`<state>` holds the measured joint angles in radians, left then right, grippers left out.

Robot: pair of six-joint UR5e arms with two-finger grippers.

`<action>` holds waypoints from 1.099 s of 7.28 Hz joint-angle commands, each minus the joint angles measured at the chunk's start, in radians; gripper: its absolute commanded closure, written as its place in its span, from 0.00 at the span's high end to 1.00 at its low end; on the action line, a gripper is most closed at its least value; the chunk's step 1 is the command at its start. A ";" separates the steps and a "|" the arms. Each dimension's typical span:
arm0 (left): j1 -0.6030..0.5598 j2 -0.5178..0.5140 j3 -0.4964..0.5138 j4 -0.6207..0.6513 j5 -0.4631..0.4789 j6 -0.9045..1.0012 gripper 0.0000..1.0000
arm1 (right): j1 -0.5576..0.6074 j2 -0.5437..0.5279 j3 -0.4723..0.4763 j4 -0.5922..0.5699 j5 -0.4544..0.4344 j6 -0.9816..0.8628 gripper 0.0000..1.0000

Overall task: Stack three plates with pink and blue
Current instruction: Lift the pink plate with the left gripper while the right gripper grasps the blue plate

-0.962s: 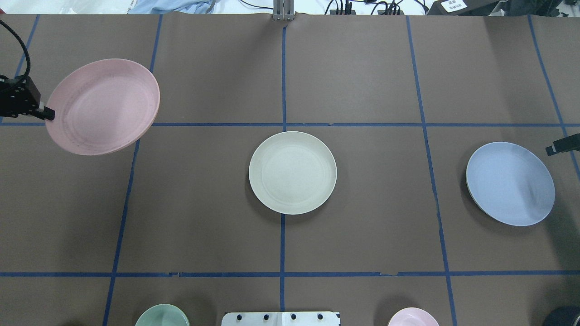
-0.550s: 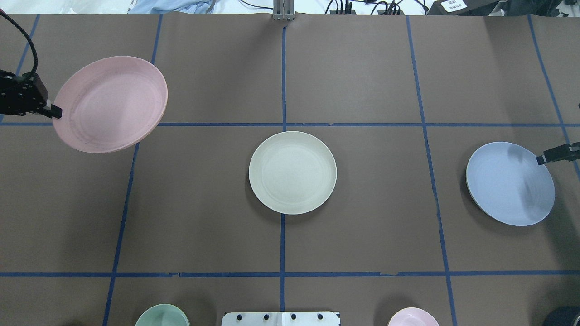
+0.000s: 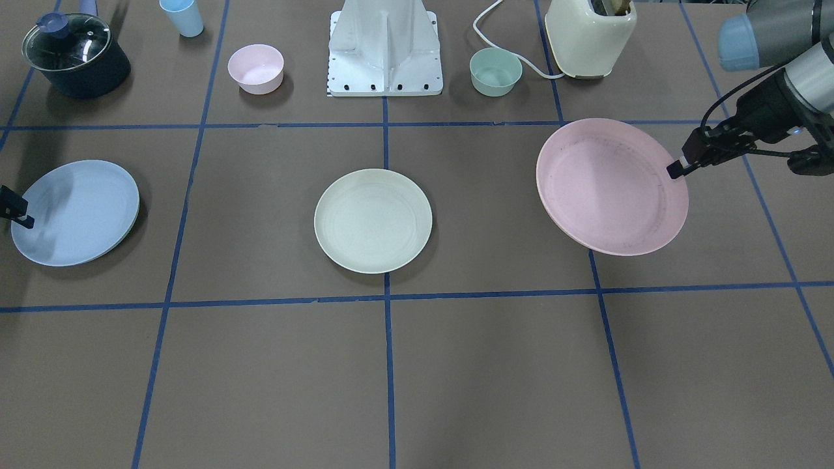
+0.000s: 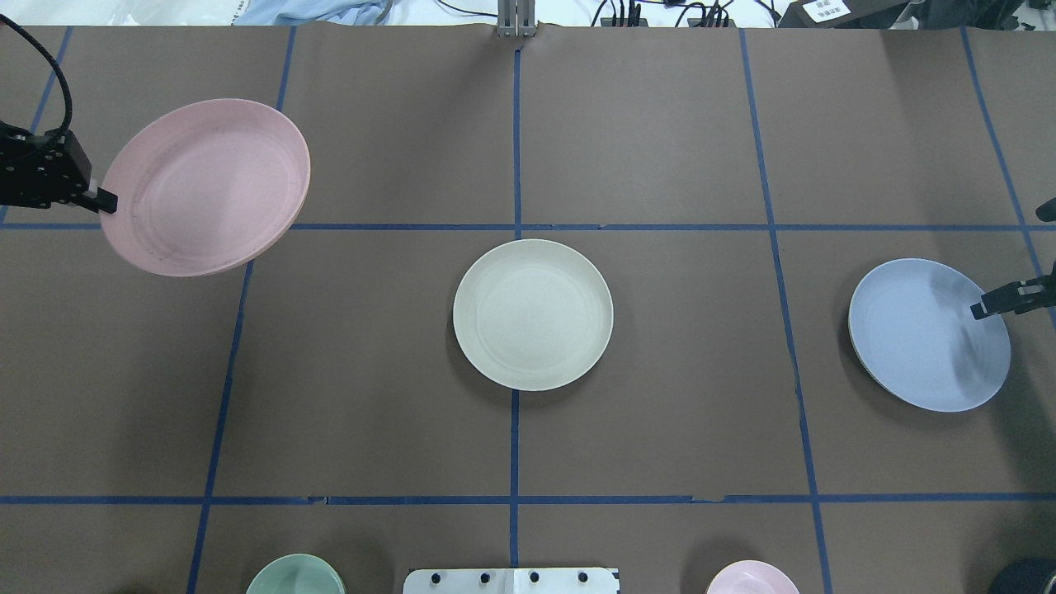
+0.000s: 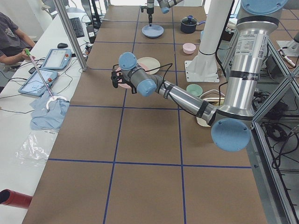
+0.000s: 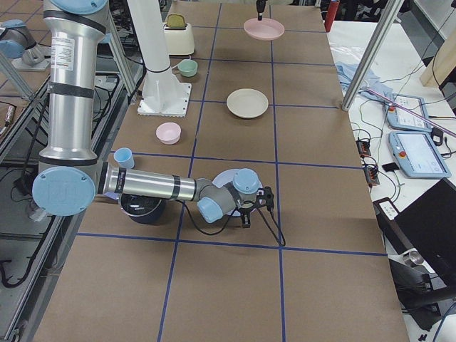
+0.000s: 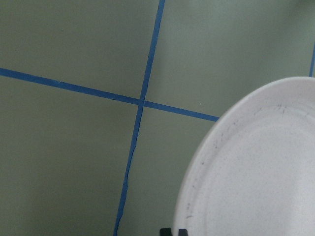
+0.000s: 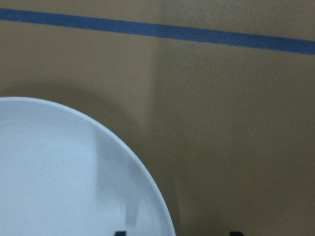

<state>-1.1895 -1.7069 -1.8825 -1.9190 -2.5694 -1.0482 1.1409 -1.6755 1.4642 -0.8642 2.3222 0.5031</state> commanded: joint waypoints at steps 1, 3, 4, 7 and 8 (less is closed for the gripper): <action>0.001 -0.002 -0.001 0.000 0.000 -0.001 0.00 | -0.003 -0.001 -0.001 0.002 0.000 0.008 0.00; 0.001 -0.005 -0.001 0.000 0.000 -0.003 0.00 | -0.003 -0.003 0.001 0.002 0.002 0.006 0.00; -0.001 -0.005 -0.004 0.000 0.000 -0.003 0.00 | -0.001 -0.001 0.010 0.005 0.014 0.006 0.00; 0.078 -0.049 -0.049 -0.002 0.017 -0.152 0.00 | 0.081 0.002 0.060 0.013 0.188 0.006 0.00; 0.120 -0.083 -0.049 -0.005 0.049 -0.197 0.00 | 0.121 0.010 0.073 0.013 0.241 0.009 0.00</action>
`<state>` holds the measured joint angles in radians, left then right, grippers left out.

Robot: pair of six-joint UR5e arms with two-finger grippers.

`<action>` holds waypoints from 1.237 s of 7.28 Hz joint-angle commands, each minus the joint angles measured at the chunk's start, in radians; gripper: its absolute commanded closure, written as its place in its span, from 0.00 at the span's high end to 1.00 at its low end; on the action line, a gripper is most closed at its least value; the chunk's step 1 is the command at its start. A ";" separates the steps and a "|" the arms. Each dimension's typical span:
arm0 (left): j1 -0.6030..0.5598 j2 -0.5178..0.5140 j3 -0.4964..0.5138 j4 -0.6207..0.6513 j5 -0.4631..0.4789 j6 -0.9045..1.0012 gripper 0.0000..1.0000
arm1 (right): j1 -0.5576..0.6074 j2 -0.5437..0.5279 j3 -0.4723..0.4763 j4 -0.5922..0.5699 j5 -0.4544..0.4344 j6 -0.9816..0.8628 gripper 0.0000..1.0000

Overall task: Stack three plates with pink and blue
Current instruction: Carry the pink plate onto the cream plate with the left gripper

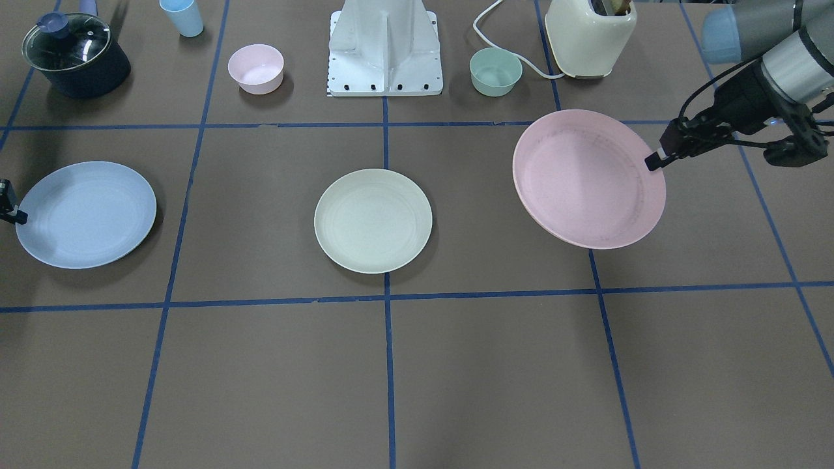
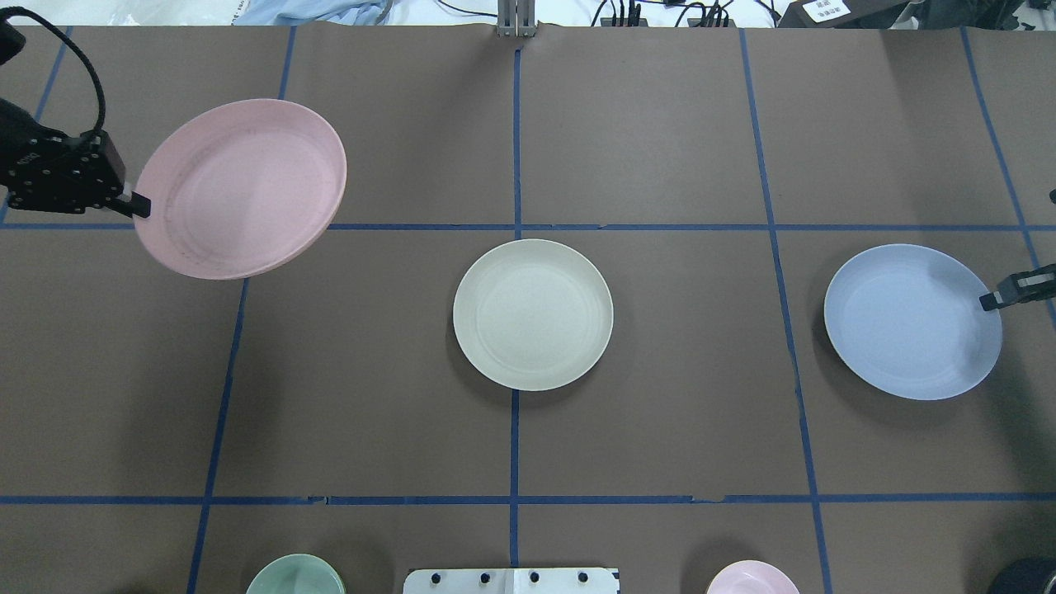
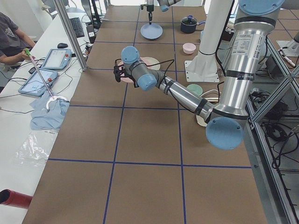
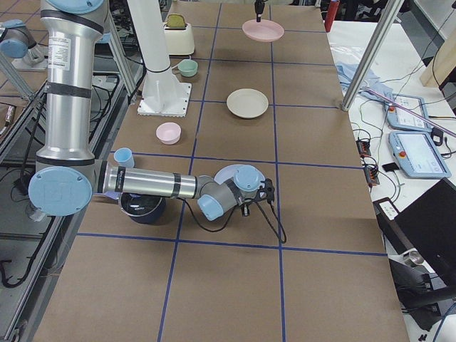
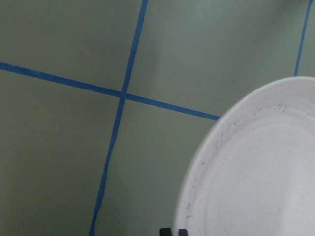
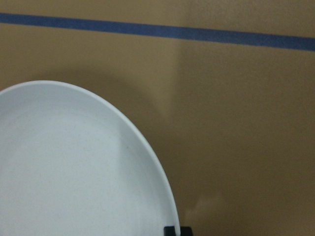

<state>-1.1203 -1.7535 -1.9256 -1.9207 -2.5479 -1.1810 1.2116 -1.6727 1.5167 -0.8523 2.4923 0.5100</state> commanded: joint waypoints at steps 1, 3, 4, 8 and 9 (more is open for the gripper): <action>0.130 -0.076 -0.004 -0.004 0.091 -0.133 0.00 | 0.080 0.013 0.023 0.001 0.118 0.004 0.00; 0.233 -0.151 0.011 -0.012 0.124 -0.242 0.00 | 0.114 0.034 0.025 -0.001 0.172 0.021 0.00; 0.269 -0.176 0.011 -0.018 0.174 -0.287 0.00 | 0.123 0.057 0.025 -0.001 0.189 0.059 0.00; 0.446 -0.227 0.082 -0.132 0.317 -0.466 0.00 | 0.125 0.089 0.095 -0.007 0.198 0.195 0.00; 0.486 -0.285 0.158 -0.165 0.372 -0.514 0.00 | 0.125 0.106 0.109 -0.011 0.198 0.235 0.00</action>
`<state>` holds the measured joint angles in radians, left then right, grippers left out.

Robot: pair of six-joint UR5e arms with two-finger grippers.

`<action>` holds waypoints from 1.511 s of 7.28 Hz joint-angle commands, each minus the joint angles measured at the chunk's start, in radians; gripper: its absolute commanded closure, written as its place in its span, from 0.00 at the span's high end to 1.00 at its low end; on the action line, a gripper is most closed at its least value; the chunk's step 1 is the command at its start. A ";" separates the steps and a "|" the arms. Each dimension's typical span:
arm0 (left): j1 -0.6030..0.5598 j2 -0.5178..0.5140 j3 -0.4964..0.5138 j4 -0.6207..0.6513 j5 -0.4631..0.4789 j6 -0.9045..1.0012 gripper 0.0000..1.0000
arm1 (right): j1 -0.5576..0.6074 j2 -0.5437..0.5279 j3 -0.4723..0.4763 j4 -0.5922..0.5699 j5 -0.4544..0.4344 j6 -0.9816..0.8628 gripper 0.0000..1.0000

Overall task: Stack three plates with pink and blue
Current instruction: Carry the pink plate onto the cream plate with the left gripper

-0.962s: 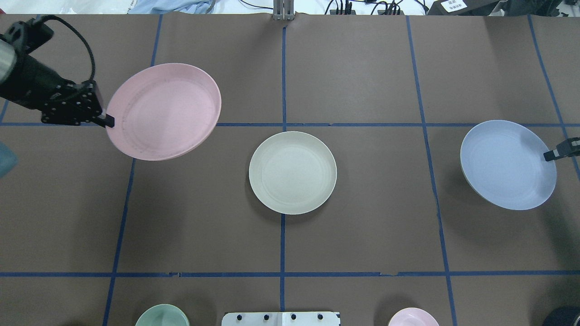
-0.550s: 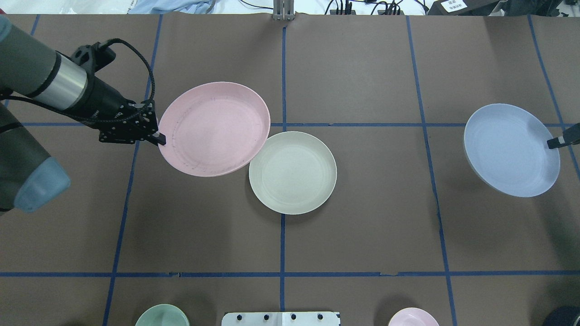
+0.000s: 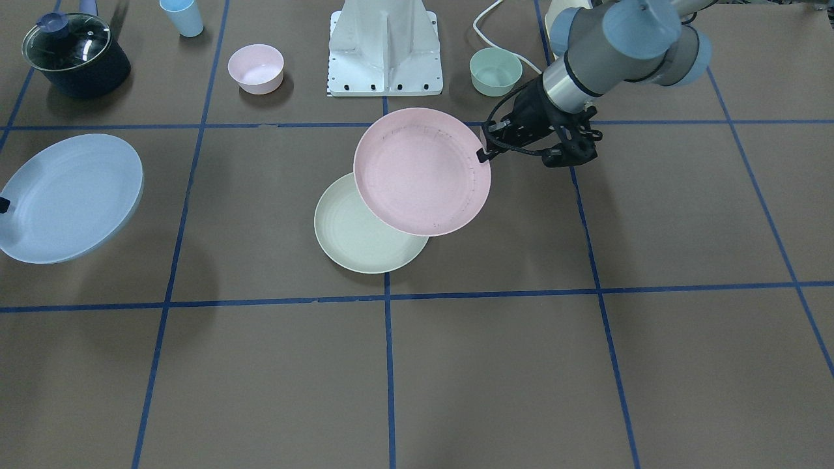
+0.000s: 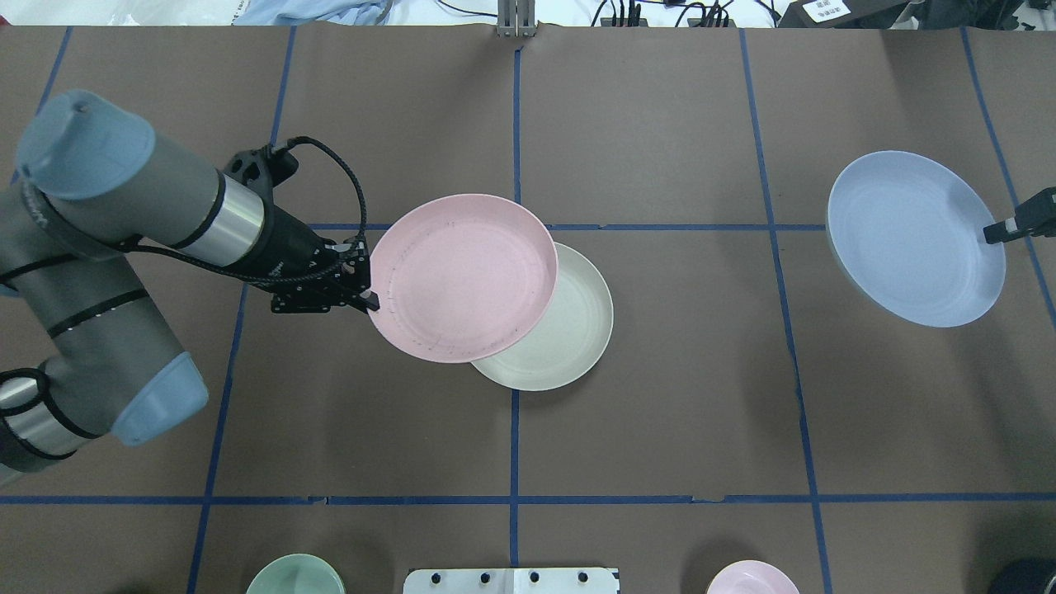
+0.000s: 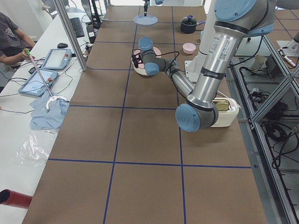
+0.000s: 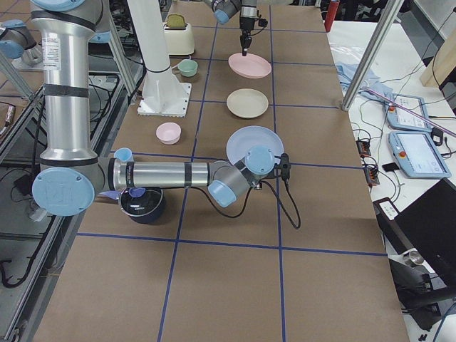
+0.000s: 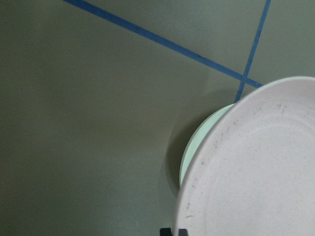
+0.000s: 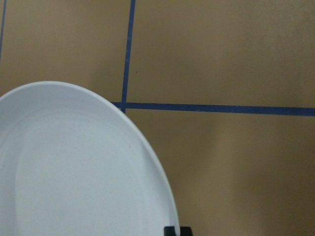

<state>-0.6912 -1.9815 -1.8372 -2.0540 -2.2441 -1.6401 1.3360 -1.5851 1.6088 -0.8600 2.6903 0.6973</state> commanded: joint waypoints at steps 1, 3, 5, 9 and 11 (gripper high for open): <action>0.071 -0.071 0.134 -0.113 0.073 -0.102 0.00 | 0.000 0.036 0.032 -0.001 0.002 0.101 0.00; 0.087 -0.111 0.237 -0.195 0.103 -0.135 0.00 | -0.015 0.045 0.071 -0.002 0.002 0.166 0.00; 0.102 -0.122 0.259 -0.196 0.107 -0.135 0.00 | -0.034 0.082 0.074 -0.004 0.002 0.221 0.00; 0.124 -0.143 0.296 -0.206 0.149 -0.127 0.51 | -0.069 0.111 0.074 -0.004 -0.006 0.260 0.00; 0.127 -0.104 0.235 -0.203 0.140 -0.067 1.00 | -0.113 0.149 0.072 -0.007 -0.023 0.307 0.00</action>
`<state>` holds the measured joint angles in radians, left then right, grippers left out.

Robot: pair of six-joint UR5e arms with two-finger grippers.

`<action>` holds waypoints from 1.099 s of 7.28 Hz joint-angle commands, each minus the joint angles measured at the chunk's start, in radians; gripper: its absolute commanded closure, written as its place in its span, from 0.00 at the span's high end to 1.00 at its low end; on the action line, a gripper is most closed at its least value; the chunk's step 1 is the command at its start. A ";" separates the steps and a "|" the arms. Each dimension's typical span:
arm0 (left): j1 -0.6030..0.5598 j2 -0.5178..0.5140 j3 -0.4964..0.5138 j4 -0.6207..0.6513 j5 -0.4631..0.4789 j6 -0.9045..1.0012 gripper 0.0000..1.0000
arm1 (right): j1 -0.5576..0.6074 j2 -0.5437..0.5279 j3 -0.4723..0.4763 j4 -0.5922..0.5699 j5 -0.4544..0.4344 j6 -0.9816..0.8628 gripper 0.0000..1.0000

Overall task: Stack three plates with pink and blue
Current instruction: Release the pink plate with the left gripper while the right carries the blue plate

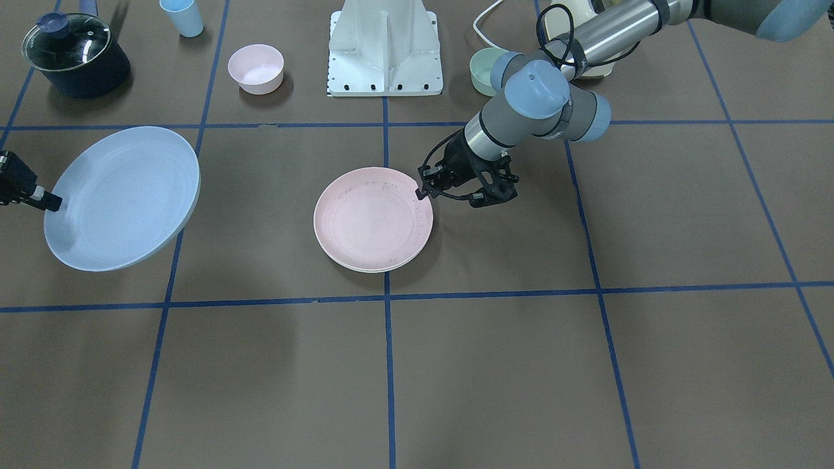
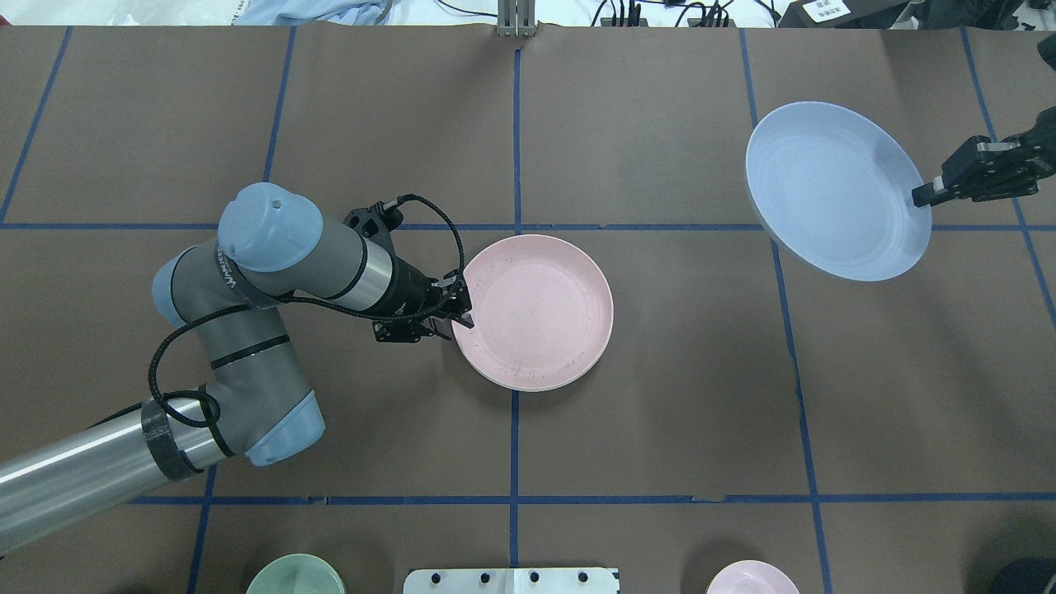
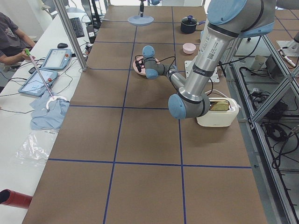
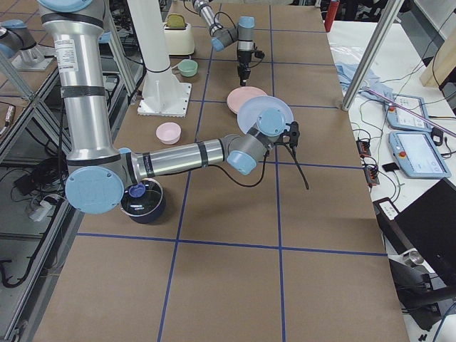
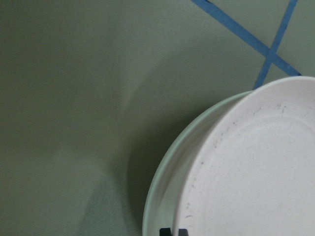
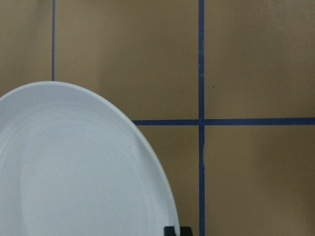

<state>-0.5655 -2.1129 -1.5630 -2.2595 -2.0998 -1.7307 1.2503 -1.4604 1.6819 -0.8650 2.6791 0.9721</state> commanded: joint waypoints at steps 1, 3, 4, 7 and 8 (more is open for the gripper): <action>-0.007 0.086 -0.114 0.006 -0.023 0.042 1.00 | -0.061 0.053 -0.001 -0.002 -0.031 0.093 0.00; -0.114 0.145 -0.150 0.009 -0.094 0.127 1.00 | -0.171 0.116 0.002 -0.002 -0.132 0.202 0.00; -0.140 0.152 -0.149 0.015 -0.094 0.182 1.00 | -0.234 0.135 0.002 -0.002 -0.204 0.224 0.00; -0.255 0.234 -0.173 0.040 -0.132 0.383 1.00 | -0.421 0.182 0.001 -0.005 -0.381 0.282 0.00; -0.278 0.237 -0.178 0.055 -0.146 0.405 1.00 | -0.481 0.187 -0.001 -0.006 -0.428 0.290 0.00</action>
<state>-0.8062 -1.8894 -1.7331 -2.2209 -2.2260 -1.3725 0.8455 -1.2871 1.6826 -0.8698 2.3138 1.2414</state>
